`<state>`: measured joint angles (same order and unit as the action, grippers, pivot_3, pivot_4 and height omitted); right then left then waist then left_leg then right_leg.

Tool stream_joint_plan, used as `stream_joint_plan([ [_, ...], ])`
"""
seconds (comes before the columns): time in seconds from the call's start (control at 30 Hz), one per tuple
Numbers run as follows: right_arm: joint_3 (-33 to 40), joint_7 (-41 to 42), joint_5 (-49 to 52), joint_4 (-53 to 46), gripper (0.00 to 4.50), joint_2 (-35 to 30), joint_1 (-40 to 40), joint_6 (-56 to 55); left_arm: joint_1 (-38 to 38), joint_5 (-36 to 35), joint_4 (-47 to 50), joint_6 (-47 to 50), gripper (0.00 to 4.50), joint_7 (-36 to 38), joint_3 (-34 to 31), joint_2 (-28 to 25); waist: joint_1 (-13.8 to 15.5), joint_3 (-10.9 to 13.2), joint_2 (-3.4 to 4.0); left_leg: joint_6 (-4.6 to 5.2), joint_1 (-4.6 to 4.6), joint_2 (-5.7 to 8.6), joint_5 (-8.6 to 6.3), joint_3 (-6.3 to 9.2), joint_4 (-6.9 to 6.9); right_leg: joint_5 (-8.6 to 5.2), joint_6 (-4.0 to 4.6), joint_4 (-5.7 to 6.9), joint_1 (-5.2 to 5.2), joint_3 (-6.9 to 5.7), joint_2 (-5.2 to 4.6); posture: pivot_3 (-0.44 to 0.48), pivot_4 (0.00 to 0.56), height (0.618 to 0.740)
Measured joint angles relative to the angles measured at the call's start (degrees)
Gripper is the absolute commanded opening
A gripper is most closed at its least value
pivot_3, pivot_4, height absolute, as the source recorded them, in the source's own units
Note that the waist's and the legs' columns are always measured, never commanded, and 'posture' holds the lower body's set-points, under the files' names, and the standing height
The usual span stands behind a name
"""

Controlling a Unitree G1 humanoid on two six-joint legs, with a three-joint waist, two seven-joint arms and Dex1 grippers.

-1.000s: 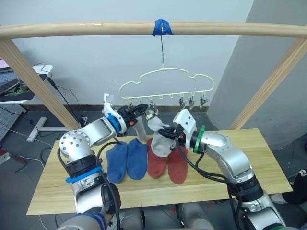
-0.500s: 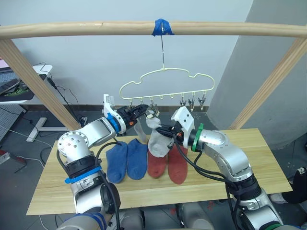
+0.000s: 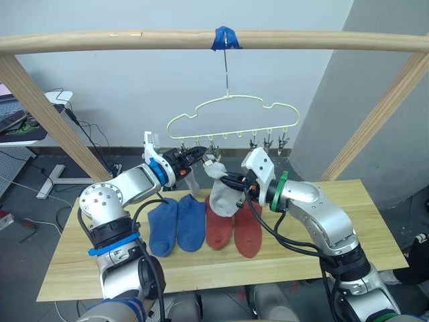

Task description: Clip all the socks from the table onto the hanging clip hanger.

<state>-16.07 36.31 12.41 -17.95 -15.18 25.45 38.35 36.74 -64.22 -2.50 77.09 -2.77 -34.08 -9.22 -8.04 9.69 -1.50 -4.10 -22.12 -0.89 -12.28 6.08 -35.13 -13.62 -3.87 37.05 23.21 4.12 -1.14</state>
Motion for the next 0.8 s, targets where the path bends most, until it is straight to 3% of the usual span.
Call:
stream_joint_plan([
  [0.47, -2.05, -1.77, -1.02, 1.92, 0.02, 2.75, 0.50, -1.94, -0.09, -2.32, -0.11, -0.44, 0.27, -1.65, 0.27, -0.06, 0.01, 0.06, -0.08, 0.00, -0.01, 0.00, 0.00, 0.00, 0.03, 0.00, 0.00, -0.04, 0.01, 0.00, 0.00, -0.129, 0.151, 0.740],
  [0.8, -2.02, -2.58, -1.78, 3.68, 0.02, 3.27, 1.61, -3.19, -0.89, -2.15, 0.09, -2.56, 0.27, 1.12, 4.10, -2.70, 0.00, 0.21, -0.17, -0.01, -0.03, 0.00, 0.00, 0.00, 0.07, -0.01, 0.00, -0.06, 0.06, 0.00, 0.00, -0.126, 0.156, 0.740],
])
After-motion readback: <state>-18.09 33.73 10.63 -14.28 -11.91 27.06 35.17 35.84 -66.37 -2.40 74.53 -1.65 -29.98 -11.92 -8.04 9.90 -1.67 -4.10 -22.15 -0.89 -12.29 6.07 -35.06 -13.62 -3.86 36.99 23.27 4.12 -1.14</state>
